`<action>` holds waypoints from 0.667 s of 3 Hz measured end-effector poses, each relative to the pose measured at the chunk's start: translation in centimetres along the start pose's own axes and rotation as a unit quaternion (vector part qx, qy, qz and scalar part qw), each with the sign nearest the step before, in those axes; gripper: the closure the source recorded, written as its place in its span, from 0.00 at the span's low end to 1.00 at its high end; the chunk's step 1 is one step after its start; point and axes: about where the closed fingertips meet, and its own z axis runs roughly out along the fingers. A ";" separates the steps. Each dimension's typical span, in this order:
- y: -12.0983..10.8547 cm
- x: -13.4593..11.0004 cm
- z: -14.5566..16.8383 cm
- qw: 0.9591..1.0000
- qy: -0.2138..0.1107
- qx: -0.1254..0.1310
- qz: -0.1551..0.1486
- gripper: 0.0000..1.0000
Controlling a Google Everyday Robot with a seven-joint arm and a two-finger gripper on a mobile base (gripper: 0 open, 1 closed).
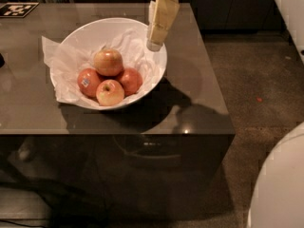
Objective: Pick apple from white bowl
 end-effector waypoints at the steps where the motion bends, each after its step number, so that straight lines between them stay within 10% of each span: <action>1: -0.7 -0.4 0.3 1.000 -0.007 0.010 0.000 0.00; 2: -1.5 -0.6 2.9 0.999 0.028 0.020 0.000 0.00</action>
Offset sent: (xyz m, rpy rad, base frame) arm 0.0299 0.0240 -0.0606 -0.2026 -0.0450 -0.0777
